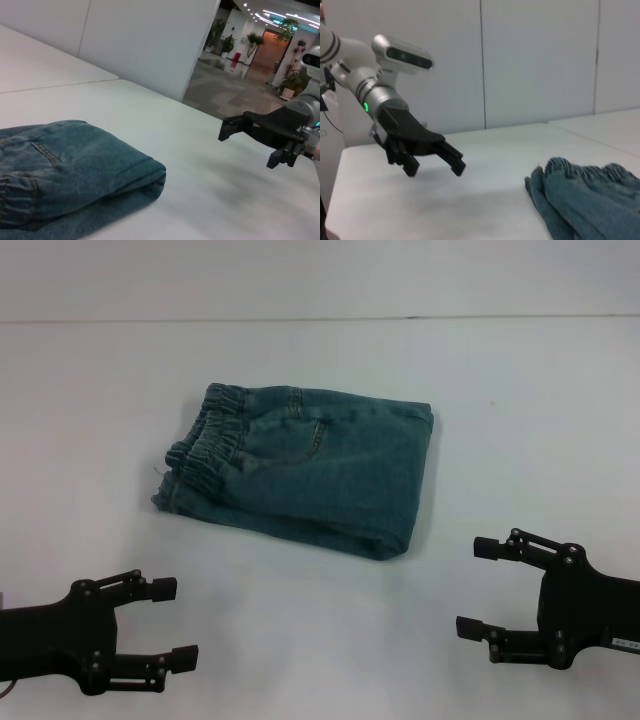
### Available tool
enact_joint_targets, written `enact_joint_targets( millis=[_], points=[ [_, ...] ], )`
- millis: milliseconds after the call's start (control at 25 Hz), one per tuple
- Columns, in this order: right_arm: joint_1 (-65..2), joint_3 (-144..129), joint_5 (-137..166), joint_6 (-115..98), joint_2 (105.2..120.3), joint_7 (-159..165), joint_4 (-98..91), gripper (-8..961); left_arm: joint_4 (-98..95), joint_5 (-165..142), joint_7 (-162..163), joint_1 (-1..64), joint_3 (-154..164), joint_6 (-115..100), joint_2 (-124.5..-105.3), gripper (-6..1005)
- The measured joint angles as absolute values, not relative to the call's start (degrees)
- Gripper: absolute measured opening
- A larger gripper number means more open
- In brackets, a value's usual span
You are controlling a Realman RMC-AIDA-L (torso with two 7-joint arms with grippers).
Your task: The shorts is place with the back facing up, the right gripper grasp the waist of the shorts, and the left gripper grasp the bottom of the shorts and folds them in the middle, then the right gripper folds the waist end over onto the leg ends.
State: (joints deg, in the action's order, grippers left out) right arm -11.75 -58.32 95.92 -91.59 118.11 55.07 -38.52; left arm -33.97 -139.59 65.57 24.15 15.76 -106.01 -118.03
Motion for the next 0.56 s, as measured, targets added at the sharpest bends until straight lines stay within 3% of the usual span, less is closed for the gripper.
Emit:
enact_joint_targets(
  millis=[560],
  points=[
    [-12.46,-55.81,98.70,-91.03,118.81,55.93,-39.33,919,-34.19,-139.66,65.65,24.17,16.65,-106.72,-118.13,940]
  ],
)
